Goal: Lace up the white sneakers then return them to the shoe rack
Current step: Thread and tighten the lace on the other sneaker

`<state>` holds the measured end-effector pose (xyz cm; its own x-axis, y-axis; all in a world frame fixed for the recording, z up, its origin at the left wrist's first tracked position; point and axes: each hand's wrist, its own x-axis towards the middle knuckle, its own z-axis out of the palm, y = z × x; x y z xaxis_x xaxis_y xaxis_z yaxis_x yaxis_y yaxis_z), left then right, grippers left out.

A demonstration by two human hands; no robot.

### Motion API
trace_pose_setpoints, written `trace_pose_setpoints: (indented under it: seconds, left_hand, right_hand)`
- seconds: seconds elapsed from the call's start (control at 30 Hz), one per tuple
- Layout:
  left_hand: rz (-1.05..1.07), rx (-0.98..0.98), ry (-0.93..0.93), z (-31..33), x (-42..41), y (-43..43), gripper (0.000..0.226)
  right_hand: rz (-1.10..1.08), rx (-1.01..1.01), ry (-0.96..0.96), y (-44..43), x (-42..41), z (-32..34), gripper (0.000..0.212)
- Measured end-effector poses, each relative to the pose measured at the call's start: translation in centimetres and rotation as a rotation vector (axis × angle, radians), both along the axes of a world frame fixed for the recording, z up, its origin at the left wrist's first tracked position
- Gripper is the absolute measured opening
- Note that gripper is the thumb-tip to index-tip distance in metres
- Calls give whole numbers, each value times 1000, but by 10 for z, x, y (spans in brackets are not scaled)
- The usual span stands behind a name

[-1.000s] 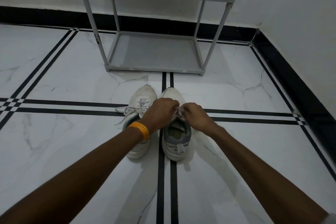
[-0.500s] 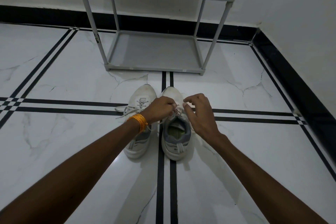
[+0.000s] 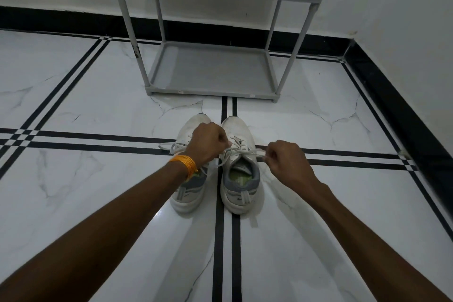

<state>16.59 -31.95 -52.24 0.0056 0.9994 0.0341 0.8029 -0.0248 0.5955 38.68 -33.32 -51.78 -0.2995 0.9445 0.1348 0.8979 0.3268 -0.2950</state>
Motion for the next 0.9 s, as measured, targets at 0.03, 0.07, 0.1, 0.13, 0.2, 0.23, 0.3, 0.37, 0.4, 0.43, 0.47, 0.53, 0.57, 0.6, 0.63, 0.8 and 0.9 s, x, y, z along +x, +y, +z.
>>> trace_pose_setpoints:
  seconds: [0.03,0.07,0.1,0.13,0.2,0.23,0.3,0.37,0.4,0.43,0.47,0.53,0.57,0.6,0.63,0.8,0.9]
  left_hand:
    - [17,9,24,-3,1,-1,14]
    - [24,17,59,-5,4,-3,11]
    - [18,20,104,-5,6,-4,10]
    - [1,23,151,-5,9,-4,11]
    - [-39,29,228,-4,12,-2,13]
    - [-55,28,253,-4,12,-2,13]
    - [-89,30,291,-7,6,-3,13]
    - [-100,28,315,-9,-3,-6,14]
    - [-91,27,320,-9,-8,-6,16]
    - [-75,26,324,-8,-12,-6,17]
    - [-61,25,333,-7,-14,-6,17]
    - [-58,17,380,-5,-14,-4,17]
    - [-68,9,417,-4,-12,-5,17]
    - [-87,3,461,-4,-10,-6,17]
    - [-113,-2,510,-4,-8,-7,18]
    - [-208,-4,699,-7,-3,-9,20]
    - [-233,-21,732,-6,-4,-7,19]
  right_hand:
    - [-9,-21,-11,-3,2,-3,12]
    - [-17,-39,-20,-6,3,-5,12]
    - [-27,-53,-32,-7,3,-7,12]
    - [-38,-62,-48,-8,3,-8,12]
    - [-48,-69,-83,-7,0,-7,12]
    - [-47,-76,-101,-6,-1,-6,12]
    - [-46,-90,-118,-5,-2,-6,12]
    - [-51,-93,-63,-5,0,-9,11]
    - [-57,-97,-1,-5,2,-10,11]
    - [-65,-110,76,-7,3,-12,12]
    - [-80,-128,148,-8,2,-13,14]
    - [-134,-147,235,-9,1,-16,14]
    - [-155,-139,247,-11,1,-18,14]
    - [-170,-116,238,-11,1,-21,15]
    - [-180,-88,211,-12,2,-24,16]
    - [-202,-74,-84,-13,4,-39,7]
    - [-174,-111,-159,-12,5,-45,14]
